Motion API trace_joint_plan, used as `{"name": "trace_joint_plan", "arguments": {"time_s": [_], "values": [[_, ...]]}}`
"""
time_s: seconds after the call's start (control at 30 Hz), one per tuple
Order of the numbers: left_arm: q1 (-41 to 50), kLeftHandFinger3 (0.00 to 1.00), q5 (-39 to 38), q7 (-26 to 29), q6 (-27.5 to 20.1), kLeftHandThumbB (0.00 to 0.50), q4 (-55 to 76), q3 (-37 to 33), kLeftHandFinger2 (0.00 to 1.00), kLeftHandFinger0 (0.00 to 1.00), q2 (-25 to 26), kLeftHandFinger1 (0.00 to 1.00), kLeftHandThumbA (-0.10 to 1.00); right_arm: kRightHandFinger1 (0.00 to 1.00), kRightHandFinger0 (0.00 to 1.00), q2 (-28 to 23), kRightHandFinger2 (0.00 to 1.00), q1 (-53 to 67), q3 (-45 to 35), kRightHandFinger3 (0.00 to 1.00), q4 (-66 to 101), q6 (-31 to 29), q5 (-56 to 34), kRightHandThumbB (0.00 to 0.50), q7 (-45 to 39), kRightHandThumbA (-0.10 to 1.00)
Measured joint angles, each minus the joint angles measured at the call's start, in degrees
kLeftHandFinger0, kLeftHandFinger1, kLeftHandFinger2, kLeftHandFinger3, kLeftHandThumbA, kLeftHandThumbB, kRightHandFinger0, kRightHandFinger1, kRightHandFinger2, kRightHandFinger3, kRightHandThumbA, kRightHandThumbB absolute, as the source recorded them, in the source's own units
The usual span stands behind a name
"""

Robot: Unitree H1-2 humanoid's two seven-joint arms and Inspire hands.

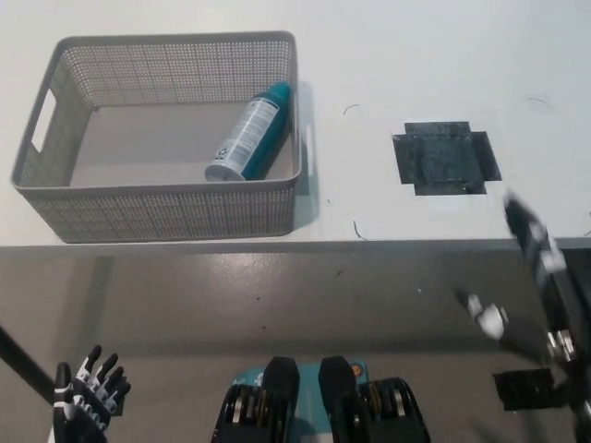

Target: Use the right hand to pick up an air purifying spray and put it inside a container

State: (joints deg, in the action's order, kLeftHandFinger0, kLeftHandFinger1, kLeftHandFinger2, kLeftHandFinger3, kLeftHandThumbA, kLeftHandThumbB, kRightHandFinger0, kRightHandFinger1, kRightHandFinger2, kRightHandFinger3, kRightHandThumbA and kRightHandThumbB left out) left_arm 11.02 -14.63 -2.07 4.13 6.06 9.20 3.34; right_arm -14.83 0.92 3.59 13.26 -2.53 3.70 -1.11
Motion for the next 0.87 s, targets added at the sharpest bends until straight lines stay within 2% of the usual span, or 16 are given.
{"name": "trace_joint_plan", "arguments": {"time_s": [0.03,0.07,0.13,0.17,0.27,0.33,0.43,0.5,0.57,0.6,0.67,0.8,0.83,0.87], "values": [[-0.01,1.00,0.00,0.00,-0.07,0.161,-0.03,0.07,1.00,1.00,0.00,1.00,1.00,1.00,1.00,-0.38,1.00,1.31,-0.11,1.00,-0.73,-0.57,0.00,0.441,0.00,0.80],[0.03,1.00,0.00,-0.01,-0.27,0.184,-0.10,0.23,1.00,1.00,0.01,1.00,1.00,1.00,1.00,-0.89,1.00,3.45,-0.26,1.00,-2.03,-1.50,-0.01,0.455,0.00,0.85],[0.13,1.00,0.10,0.00,-1.15,0.295,-0.59,0.48,1.00,1.00,0.00,1.00,1.00,1.00,1.00,-1.67,1.00,7.02,-0.49,1.00,-4.95,-3.42,0.00,0.445,0.02,0.84],[0.22,1.00,0.28,0.01,-1.79,0.301,-0.97,0.54,1.00,1.00,0.01,1.00,1.00,1.00,1.00,-1.92,1.00,8.21,-0.56,1.00,-6.41,-4.14,-0.01,0.484,0.01,0.87],[0.84,1.00,1.46,0.02,-4.64,0.350,-2.94,0.58,1.00,1.00,0.05,1.00,1.00,1.00,1.00,-2.50,1.00,11.42,-0.68,1.00,-12.27,-5.61,-0.18,0.447,-0.26,0.91],[1.19,1.00,2.51,0.10,-6.61,0.345,-4.43,0.60,1.00,1.00,0.14,1.00,1.00,1.00,1.00,-2.62,1.00,11.86,-0.68,1.00,-15.69,-5.74,-0.49,0.441,-0.71,0.93],[1.26,1.00,4.16,0.13,-9.42,0.285,-6.40,0.66,1.00,1.00,0.37,1.00,1.00,1.00,1.00,-2.63,1.00,11.34,-0.68,1.00,-18.81,-5.83,-0.92,0.467,-1.32,0.94],[1.26,1.00,5.14,0.14,-10.93,0.272,-7.18,0.69,1.00,1.00,0.44,1.00,1.00,1.00,1.00,-2.65,1.00,10.92,-0.69,1.00,-19.55,-5.84,-1.27,0.445,-1.75,0.93],[1.18,1.00,6.51,0.17,-13.08,0.288,-8.31,0.73,1.00,1.00,0.55,1.00,1.00,1.00,1.00,-2.67,1.00,10.12,-0.76,1.00,-20.20,-5.90,-1.82,0.440,-2.25,0.94],[1.15,1.00,7.07,0.20,-13.78,0.311,-8.62,0.76,1.00,1.00,0.60,1.00,1.00,1.00,1.00,-2.68,1.00,9.89,-0.82,1.00,-20.39,-5.95,-1.97,0.439,-2.46,0.95],[1.06,1.00,8.27,0.44,-15.85,0.308,-9.40,0.87,1.00,1.00,0.79,1.00,1.00,1.00,1.00,-2.69,1.00,9.31,-1.16,1.00,-20.59,-6.04,-2.44,0.426,-2.90,0.96],[0.73,1.00,10.12,1.07,-19.47,0.338,-10.84,1.32,1.00,1.00,1.26,1.00,1.00,1.00,1.00,-2.75,1.00,8.69,-2.18,1.00,-20.59,-6.69,-3.16,0.418,-3.50,0.95],[0.59,1.00,10.50,1.18,-20.21,0.312,-11.21,1.45,1.00,1.00,1.35,1.00,1.00,1.00,1.00,-2.77,1.00,8.60,-2.43,1.00,-20.59,-6.84,-3.35,0.420,-3.67,0.95],[0.59,1.00,10.50,1.18,-20.21,0.312,-11.21,1.45,1.00,1.00,1.35,1.00,1.00,1.00,1.00,-2.77,1.00,8.60,-2.43,1.00,-20.59,-6.84,-3.35,0.420,-3.67,0.95]]}}
